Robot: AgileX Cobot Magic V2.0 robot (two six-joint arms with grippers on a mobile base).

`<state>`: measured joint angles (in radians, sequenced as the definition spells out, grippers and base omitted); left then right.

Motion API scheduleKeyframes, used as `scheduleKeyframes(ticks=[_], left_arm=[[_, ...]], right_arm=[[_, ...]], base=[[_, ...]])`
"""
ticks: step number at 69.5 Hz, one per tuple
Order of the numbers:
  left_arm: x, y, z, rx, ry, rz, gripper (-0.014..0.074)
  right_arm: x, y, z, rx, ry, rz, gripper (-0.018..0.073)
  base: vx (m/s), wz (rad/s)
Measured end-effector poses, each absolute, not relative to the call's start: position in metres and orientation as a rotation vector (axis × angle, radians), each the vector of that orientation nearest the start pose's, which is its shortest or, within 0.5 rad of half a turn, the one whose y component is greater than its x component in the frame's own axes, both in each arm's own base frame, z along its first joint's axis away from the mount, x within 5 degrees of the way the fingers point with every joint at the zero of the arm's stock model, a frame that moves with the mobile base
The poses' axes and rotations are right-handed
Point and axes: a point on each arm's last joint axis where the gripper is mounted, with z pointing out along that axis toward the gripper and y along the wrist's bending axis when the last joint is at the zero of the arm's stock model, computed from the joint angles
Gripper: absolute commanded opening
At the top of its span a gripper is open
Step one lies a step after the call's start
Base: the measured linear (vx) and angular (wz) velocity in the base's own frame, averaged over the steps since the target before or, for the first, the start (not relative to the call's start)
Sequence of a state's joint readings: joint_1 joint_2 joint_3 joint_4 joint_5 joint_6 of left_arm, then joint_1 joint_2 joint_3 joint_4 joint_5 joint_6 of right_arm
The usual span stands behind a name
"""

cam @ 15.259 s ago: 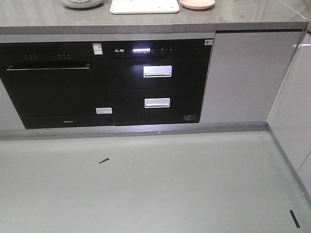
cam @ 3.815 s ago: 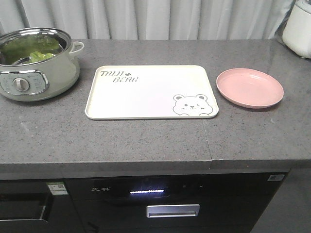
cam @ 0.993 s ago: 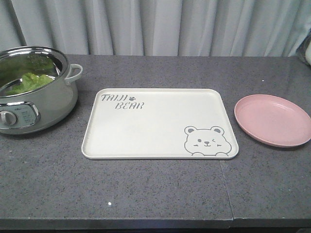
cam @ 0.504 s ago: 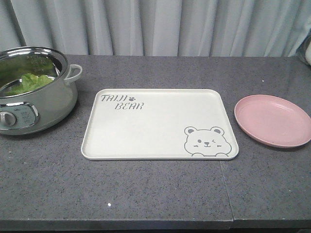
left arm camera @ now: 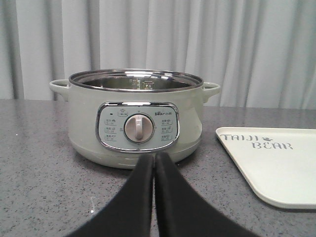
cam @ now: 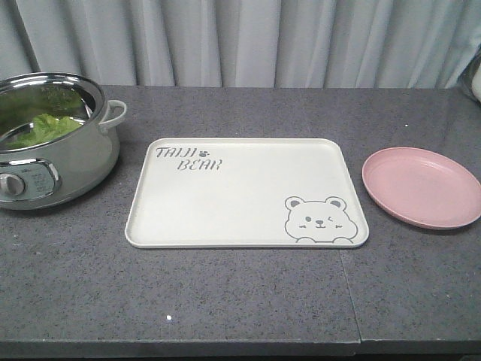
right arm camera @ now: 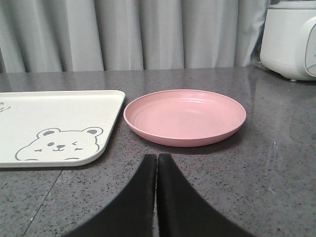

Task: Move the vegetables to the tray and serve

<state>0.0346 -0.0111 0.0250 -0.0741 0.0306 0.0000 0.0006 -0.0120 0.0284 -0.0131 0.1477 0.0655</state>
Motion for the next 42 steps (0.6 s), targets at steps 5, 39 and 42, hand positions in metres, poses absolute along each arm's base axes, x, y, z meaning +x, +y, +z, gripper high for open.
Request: scheduleKeyframes(ticks=[5, 39, 42], left_arm=[[0.0565, 0.0017, 0.2026, -0.081, 1.526, -0.033, -0.0006], [0.0565, 0.0017, 0.2026, -0.081, 1.526, -0.033, -0.0006], [0.0565, 0.0017, 0.2026, -0.081, 1.526, -0.033, -0.0006]], right_arm=[[0.0564, -0.0001, 0.1908, 0.044, 1.647, 0.039, -0.0003], [0.0564, -0.0001, 0.1908, 0.044, 1.647, 0.039, -0.0003], [0.0564, -0.0001, 0.1908, 0.044, 1.647, 0.039, -0.0003]], base=[[0.0, 0.0], [0.0, 0.0], [0.0, 0.0]])
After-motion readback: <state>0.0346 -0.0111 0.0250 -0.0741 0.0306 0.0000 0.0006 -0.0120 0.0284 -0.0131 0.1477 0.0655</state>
